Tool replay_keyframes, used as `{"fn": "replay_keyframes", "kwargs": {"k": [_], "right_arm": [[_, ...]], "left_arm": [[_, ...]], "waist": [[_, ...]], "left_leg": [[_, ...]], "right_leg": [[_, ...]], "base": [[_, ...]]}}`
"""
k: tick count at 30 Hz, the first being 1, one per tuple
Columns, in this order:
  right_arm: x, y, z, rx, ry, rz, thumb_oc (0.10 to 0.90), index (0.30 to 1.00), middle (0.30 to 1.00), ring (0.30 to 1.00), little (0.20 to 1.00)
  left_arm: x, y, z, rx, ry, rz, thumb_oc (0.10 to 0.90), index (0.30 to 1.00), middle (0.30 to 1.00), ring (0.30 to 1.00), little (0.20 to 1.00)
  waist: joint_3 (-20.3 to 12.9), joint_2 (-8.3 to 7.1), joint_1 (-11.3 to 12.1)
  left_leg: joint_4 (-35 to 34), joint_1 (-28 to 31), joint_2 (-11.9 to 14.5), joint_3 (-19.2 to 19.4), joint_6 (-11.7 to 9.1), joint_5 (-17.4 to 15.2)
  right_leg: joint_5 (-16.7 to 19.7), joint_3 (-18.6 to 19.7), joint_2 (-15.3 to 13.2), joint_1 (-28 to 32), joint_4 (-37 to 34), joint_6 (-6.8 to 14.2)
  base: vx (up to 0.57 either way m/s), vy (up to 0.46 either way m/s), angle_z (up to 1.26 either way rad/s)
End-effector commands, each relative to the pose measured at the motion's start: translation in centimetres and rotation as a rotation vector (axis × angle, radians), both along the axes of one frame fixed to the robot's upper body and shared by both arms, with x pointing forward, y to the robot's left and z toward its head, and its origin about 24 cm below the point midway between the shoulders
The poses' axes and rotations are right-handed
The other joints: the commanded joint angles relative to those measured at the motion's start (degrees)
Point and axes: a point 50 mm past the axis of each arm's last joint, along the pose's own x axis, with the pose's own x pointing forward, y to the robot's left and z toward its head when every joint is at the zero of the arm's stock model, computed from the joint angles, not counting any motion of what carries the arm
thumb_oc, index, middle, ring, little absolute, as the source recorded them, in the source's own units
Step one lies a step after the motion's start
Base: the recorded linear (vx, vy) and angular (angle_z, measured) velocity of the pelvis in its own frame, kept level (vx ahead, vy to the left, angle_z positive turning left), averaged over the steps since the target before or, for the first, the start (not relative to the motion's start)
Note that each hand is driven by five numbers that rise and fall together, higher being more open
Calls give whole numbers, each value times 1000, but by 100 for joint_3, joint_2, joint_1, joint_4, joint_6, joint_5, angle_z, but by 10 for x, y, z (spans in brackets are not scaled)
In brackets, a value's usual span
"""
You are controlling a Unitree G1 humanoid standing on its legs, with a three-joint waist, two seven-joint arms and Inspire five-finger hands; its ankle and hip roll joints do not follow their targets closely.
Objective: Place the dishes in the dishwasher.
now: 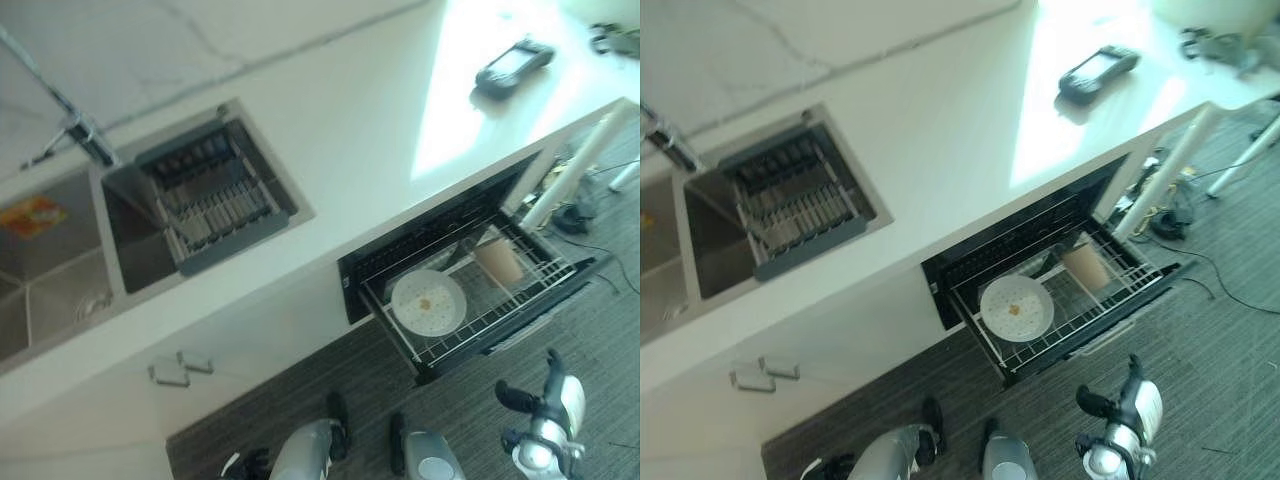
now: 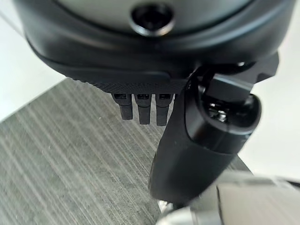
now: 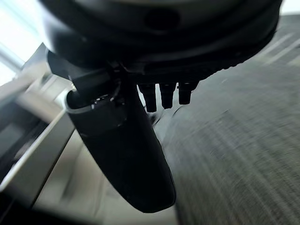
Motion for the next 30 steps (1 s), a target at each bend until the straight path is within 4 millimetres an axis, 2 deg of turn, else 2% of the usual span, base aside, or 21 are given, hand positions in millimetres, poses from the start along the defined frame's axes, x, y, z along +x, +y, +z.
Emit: {"fn": "replay_keyframes", "kwargs": {"k": [1, 2, 6, 13, 20, 21, 25, 26, 27, 28, 30], "right_arm": [[20, -20, 38, -107, -133, 86, 800, 900, 900, 900, 900], [32, -18, 48, -126, -164, 117, 800, 900, 900, 900, 900], [60, -19, 77, -178, -243, 174, 800, 900, 900, 900, 900], [94, -19, 130, -264, -413, 225, 800, 900, 900, 900, 900], [118, -26, 186, -369, -544, 232, 800, 900, 900, 900, 900], [122, -30, 200, -394, -561, 227, 800, 900, 900, 900, 900], [133, -35, 236, -463, -593, 215, 800, 900, 900, 900, 900], [137, -36, 251, -484, -595, 217, 800, 900, 900, 900, 900], [139, -37, 259, -500, -594, 223, 800, 900, 900, 900, 900], [144, -36, 276, -532, -597, 231, 800, 900, 900, 900, 900], [148, -35, 293, -552, -611, 225, 800, 900, 900, 900, 900]], "left_arm": [[-2, -15, -2, -94, -26, 29, 800, 900, 900, 900, 900], [6, -14, 2, -103, -71, 30, 800, 900, 900, 900, 900], [15, -13, 8, -146, -139, 72, 800, 900, 900, 900, 900], [10, -12, 9, -177, -160, 111, 800, 900, 900, 900, 900], [1, -1, 8, -171, -147, 147, 800, 900, 900, 900, 900], [1, 1, 8, -165, -147, 141, 800, 900, 900, 900, 900], [3, 7, 11, -142, -153, 118, 800, 900, 900, 900, 900], [4, 10, 12, -133, -156, 110, 800, 900, 900, 900, 900], [4, 11, 12, -128, -158, 105, 800, 900, 900, 900, 900], [5, 15, 14, -114, -162, 89, 800, 900, 900, 900, 900], [4, 18, 15, -100, -168, 73, 800, 900, 900, 900, 900]], "waist": [[-110, 147, 3], [-25, 185, 88], [133, 317, 326], [245, 487, 677], [252, 491, 1012], [250, 493, 1076], [260, 498, 1251], [268, 504, 1320], [269, 507, 1361], [275, 512, 1460], [275, 512, 1566]], "left_leg": [[259, 565, 99, -480, -30, -1208], [259, 421, 58, -555, -28, -1127], [259, 175, -60, -799, -63, -960], [259, -102, -180, -1034, -191, -748], [259, -169, -214, -1060, -191, -662], [259, -179, -215, -1064, -196, -644], [259, -222, -217, -1099, -209, -609], [259, -248, -217, -1127, -216, -598], [259, -262, -214, -1141, -222, -591], [259, -299, -208, -1174, -238, -567], [259, -339, -202, -1203, -254, -537]], "right_leg": [[-321, -224, 179, 74, 265, -24], [-381, -248, 115, -139, 562, -41], [-493, -322, 6, -407, 984, -64], [-632, -440, -138, -524, 1295, -120], [-565, -655, -413, -502, 1662, -68], [-550, -707, -460, -476, 1704, -56], [-540, -855, -561, -411, 1780, -26], [-551, -913, -585, -382, 1789, -22], [-554, -948, -596, -363, 1786, -17], [-568, -1043, -618, -287, 1754, -14], [-599, -1131, -638, -201, 1705, -23]], "base": [[-39, 5, 25], [-45, 3, 26], [-11, -1, 40], [46, 31, 33], [36, 41, 27], [38, 30, 25], [21, 3, 26], [15, -18, 16], [22, -32, 22], [20, -31, 23], [24, -33, 29]]}}
